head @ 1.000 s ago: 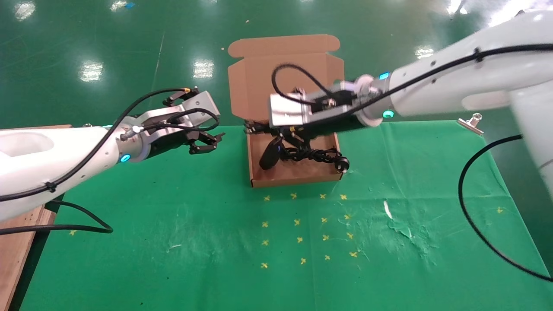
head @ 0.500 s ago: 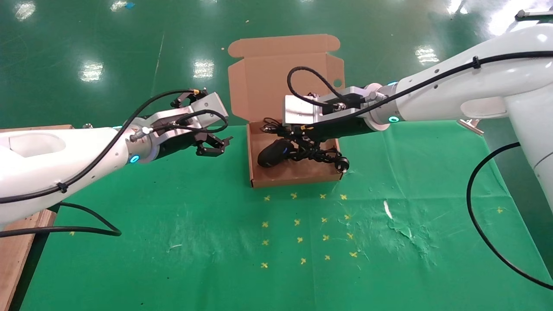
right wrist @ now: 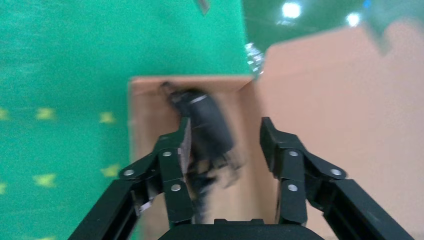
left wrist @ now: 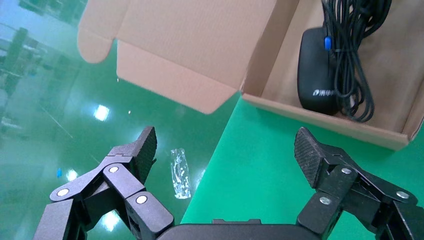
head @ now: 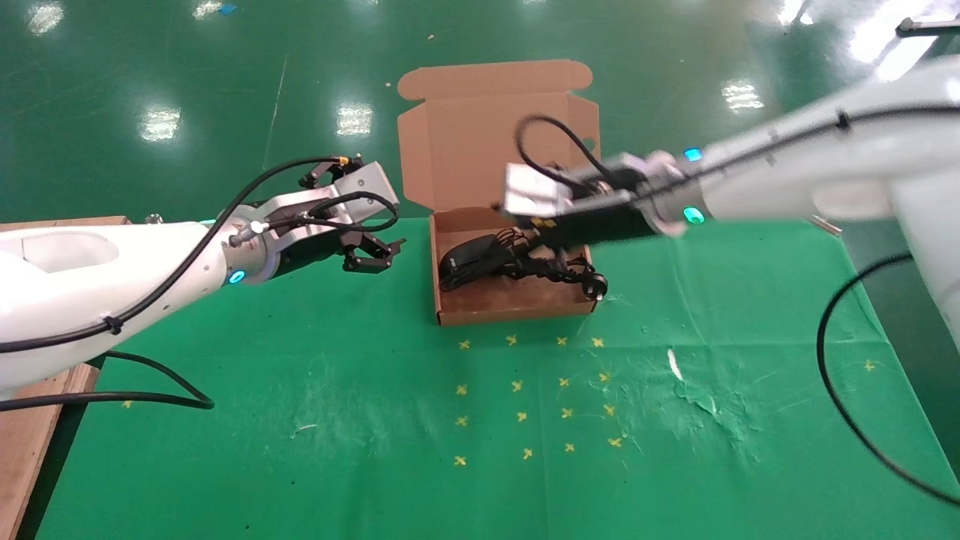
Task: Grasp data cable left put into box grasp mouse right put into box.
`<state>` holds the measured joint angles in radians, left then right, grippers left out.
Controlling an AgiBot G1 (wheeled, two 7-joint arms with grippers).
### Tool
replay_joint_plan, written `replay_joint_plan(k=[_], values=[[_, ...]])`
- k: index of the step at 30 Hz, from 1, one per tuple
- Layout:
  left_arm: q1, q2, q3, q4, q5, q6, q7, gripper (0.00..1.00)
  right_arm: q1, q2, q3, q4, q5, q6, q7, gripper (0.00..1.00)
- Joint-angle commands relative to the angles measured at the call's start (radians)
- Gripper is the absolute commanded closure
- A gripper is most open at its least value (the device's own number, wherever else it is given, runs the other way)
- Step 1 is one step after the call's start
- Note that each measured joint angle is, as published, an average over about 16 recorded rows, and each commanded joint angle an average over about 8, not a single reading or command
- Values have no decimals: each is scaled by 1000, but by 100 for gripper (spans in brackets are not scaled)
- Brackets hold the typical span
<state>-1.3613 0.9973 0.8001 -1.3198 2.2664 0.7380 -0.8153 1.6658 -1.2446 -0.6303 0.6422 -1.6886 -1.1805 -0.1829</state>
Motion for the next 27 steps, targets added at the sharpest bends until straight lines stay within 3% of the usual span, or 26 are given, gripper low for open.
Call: replay_joint_plan(k=[1,18,27], values=[[-1,1,0,2,-1,-1,2,0,-15,16,9,16,24,-8,9,0],[0,-1,-1,4,-10,0,7,0,-197,211,117,214,319,-105,124,0],[31,-43,-57,8,-174,83,74,0,-293,314,174,318,474,-156,184,0]])
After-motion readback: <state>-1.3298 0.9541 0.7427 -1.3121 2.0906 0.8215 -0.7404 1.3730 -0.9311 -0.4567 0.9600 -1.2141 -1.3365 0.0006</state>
